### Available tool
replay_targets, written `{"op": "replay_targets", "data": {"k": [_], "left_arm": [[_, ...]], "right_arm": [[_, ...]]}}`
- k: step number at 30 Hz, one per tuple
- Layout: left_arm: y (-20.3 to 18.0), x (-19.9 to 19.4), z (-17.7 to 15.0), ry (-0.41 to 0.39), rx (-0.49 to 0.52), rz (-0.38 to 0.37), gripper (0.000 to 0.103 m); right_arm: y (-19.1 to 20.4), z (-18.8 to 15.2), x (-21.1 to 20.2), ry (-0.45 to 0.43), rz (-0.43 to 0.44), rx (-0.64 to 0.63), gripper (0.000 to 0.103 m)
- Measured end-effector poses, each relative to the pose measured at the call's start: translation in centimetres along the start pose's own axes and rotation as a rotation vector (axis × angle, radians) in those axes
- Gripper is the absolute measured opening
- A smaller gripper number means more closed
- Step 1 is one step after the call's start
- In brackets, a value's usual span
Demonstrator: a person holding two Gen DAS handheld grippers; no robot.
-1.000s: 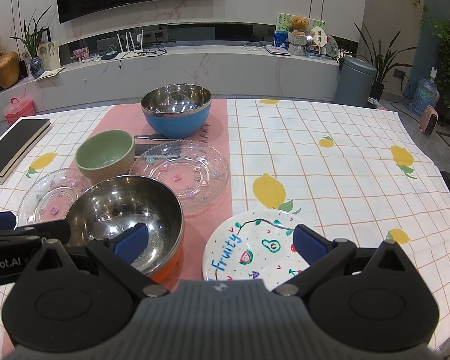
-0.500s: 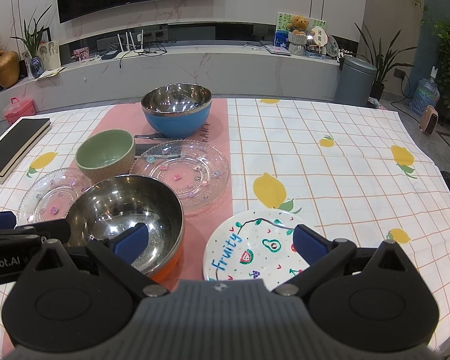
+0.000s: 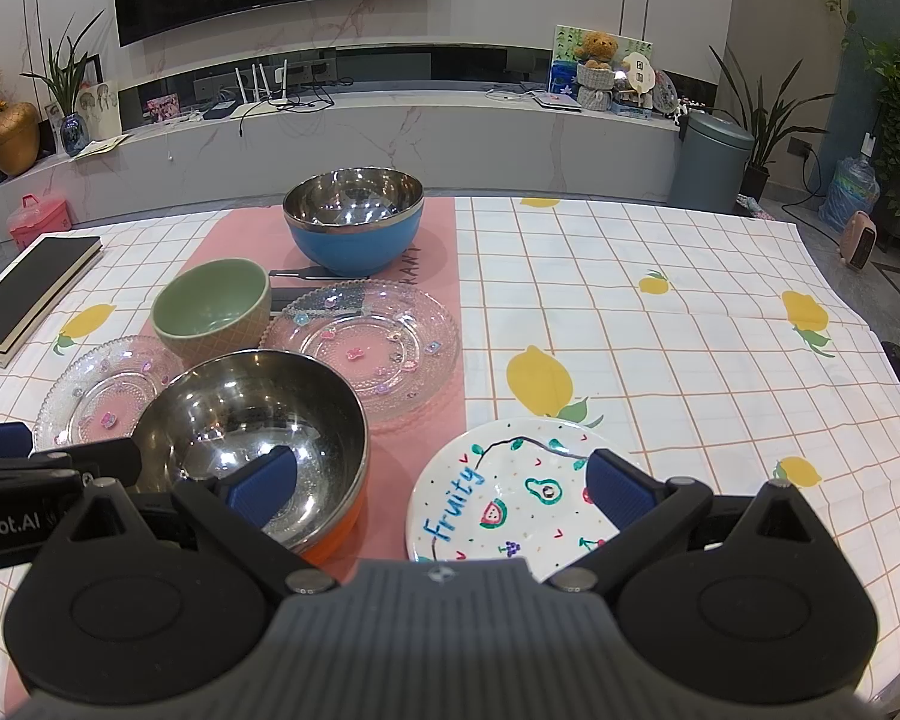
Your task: Organize plates and bowls
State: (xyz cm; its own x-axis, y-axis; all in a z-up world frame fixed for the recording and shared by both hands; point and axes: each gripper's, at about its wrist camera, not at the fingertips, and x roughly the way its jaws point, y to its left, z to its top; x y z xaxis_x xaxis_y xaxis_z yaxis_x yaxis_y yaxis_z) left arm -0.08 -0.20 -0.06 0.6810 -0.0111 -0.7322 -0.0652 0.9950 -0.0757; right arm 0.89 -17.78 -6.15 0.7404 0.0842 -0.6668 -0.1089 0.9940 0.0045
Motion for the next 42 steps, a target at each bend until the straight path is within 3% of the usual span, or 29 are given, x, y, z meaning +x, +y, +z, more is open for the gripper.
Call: {"op": "replay_targets", "data": {"k": [13, 17, 24, 27, 31, 36, 42], "left_arm": [[0.6, 0.1, 0.3, -0.004, -0.033, -0.019, 0.097], [1.6, 1.0, 0.8, 0.016, -0.095, -0.033, 0.090], [3.3, 2.5, 1.0, 0.054, -0.186, -0.088, 0.080], [3.4, 2.5, 1.2, 0.043, -0.192, -0.085, 0.078], [3.4, 2.7, 1.4, 0.035, -0.196, -0.091, 0.077], [3.5, 3.1, 1.4, 0.039, -0.196, -0.095, 0.076], [3.4, 4.1, 1.4, 0.067, -0.200, -0.102, 0.058]], "right_arm": [[-0.2, 0.7, -0.1, -0.008, 0.022, -0.025, 0.101], [-0.3, 1.4, 0.9, -0.004, 0.045, -0.055, 0.101], [-1.6, 2.5, 3.8, 0.149, 0.130, -0.023, 0.099], [-2.0, 2.5, 4.7, 0.189, 0.178, 0.007, 0.091], [-2.0, 2.6, 4.8, 0.186, 0.218, 0.007, 0.089], [-1.7, 2.9, 5.6, 0.208, 0.247, 0.003, 0.070], [-1.3, 2.9, 6.9, 0.259, 0.264, -0.003, 0.056]]}}
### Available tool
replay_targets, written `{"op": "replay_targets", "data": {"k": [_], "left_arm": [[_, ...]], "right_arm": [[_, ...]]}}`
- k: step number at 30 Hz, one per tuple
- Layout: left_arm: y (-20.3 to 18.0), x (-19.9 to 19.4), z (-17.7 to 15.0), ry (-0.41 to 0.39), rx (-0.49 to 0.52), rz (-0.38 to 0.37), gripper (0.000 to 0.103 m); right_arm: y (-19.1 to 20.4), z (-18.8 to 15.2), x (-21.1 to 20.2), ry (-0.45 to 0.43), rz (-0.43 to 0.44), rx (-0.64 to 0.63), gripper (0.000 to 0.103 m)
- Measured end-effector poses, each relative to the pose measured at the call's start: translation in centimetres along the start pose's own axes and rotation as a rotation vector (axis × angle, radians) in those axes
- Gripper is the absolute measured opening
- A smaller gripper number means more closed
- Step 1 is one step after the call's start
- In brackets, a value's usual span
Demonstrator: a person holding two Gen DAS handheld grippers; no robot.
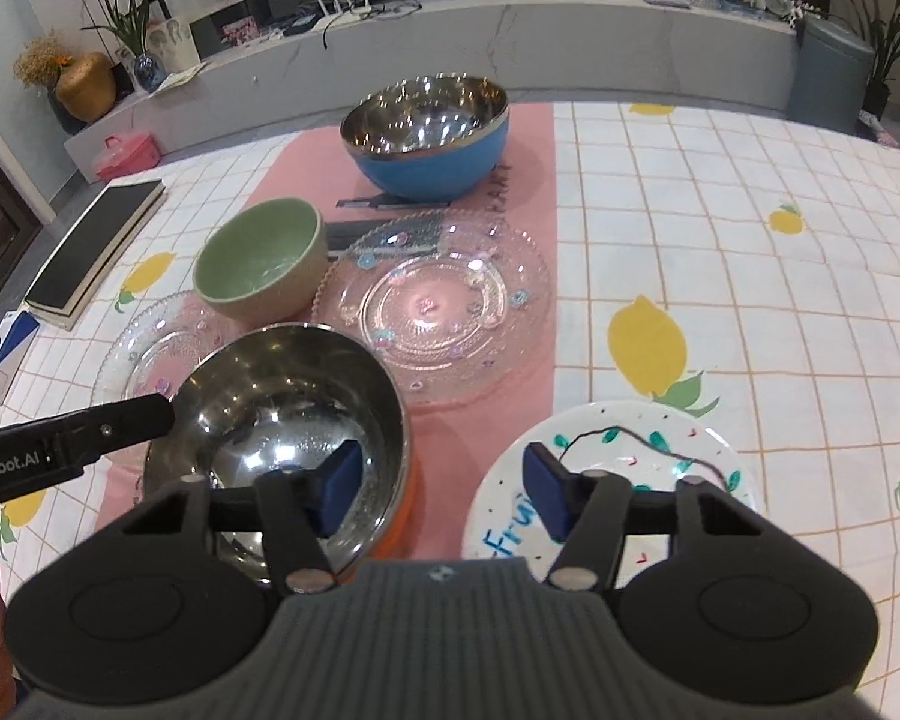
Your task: Organize plates and bowls
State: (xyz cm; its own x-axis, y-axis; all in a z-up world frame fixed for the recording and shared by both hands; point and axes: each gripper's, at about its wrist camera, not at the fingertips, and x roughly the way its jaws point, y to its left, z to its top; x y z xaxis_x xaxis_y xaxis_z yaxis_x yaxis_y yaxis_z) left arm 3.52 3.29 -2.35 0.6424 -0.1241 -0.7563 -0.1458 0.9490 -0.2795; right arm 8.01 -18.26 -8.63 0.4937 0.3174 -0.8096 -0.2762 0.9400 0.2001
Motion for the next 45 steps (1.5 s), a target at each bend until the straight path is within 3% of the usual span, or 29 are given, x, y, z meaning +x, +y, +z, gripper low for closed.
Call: {"op": "replay_targets", "data": {"k": [5, 7, 16, 22, 34, 45], "left_arm": [[-0.2, 1.0, -0.3, 0.026, 0.015, -0.016, 0.038], [-0.4, 1.3, -0.4, 0.034, 0.026, -0.013, 0.038], [-0.5, 2.9, -0.8, 0.074, 0.040, 0.007, 0.031], [-0.7, 3.3, -1.2, 0.078, 0.061, -0.011, 0.013], [-2.1, 3.0, -1.6, 0.080, 0.157, 0.040, 0.011], [-2.2, 2.1, -1.4, 0.067, 0.160, 0.034, 0.011]], "right_arm": [[0.3, 0.1, 1.5, 0.050, 0.027, 0.010, 0.042], [0.3, 0.2, 2.0, 0.064, 0.042, 0.022, 0.036], [0.1, 0.3, 3.1, 0.089, 0.061, 0.054, 0.025], [0.0, 0.0, 3.3, 0.091, 0.078, 0.058, 0.011], [0.5, -0.3, 3.0, 0.074, 0.065, 0.037, 0.010], [0.5, 0.0, 1.8, 0.057, 0.074, 0.047, 0.010]]}}
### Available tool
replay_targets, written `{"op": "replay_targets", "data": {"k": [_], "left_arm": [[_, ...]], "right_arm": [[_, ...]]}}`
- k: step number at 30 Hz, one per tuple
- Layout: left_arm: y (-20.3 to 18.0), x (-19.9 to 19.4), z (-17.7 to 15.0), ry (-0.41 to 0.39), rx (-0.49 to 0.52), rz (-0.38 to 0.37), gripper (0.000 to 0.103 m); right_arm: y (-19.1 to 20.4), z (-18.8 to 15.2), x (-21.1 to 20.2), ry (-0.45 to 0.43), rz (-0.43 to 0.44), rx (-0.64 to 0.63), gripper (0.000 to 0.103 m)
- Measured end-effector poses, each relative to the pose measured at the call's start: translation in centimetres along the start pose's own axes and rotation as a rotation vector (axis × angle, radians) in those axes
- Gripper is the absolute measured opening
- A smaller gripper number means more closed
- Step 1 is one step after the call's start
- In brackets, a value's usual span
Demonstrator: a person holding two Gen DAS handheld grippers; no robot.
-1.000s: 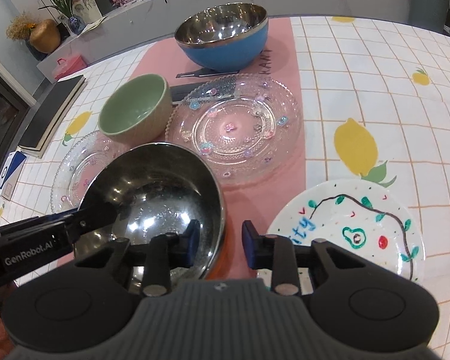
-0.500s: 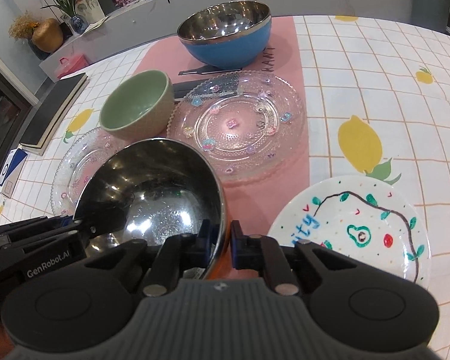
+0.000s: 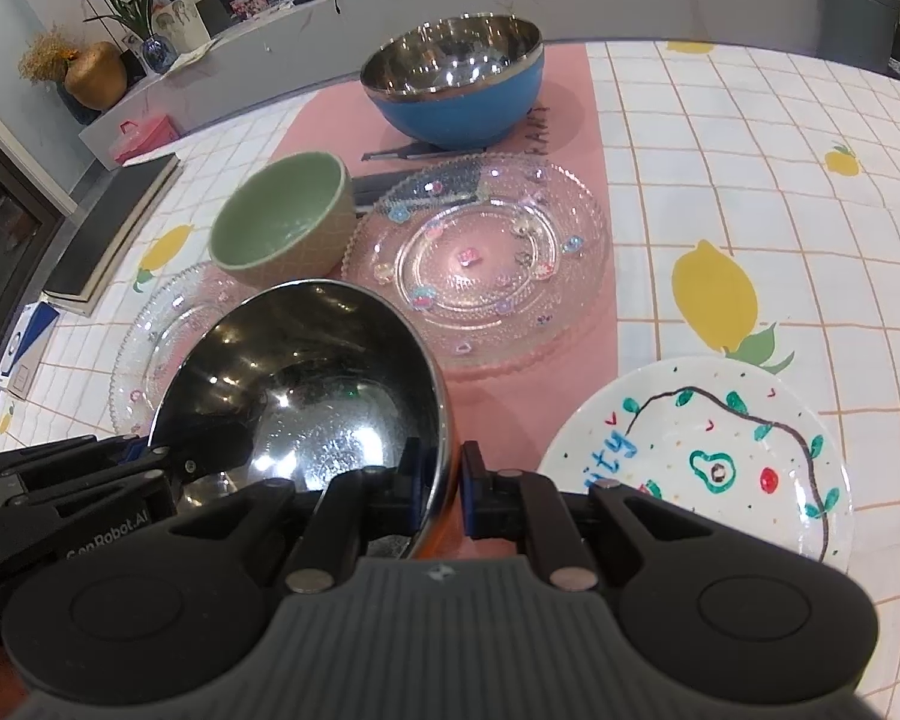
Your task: Organize plates and bowls
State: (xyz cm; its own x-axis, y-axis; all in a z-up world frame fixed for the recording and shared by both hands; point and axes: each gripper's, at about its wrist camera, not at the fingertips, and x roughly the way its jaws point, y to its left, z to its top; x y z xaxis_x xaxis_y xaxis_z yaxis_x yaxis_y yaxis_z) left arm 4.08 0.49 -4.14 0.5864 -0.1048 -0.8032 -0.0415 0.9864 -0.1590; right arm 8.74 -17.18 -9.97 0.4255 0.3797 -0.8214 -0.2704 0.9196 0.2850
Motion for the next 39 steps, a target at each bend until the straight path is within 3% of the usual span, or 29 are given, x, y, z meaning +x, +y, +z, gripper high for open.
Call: {"op": "replay_targets", "data": {"k": [13, 23, 39], "left_arm": [[-1.5, -5.8, -0.2, -0.052, 0.058, 0.019, 0.011], [-2.6, -9.8, -2.7, -0.056, 0.052, -0.011, 0.012], [-2.6, -7.6, -7.5, 0.013, 0.052, 0.003, 0.011]], "right_arm": [[1.8, -1.6, -5.5, -0.066, 0.015, 0.001, 0.010], [2.8, -4.6, -10.8, -0.092, -0.001, -0.043, 0.011], [1.6, -10.1, -7.8, -0.002, -0.025, -0.013, 0.011]]}}
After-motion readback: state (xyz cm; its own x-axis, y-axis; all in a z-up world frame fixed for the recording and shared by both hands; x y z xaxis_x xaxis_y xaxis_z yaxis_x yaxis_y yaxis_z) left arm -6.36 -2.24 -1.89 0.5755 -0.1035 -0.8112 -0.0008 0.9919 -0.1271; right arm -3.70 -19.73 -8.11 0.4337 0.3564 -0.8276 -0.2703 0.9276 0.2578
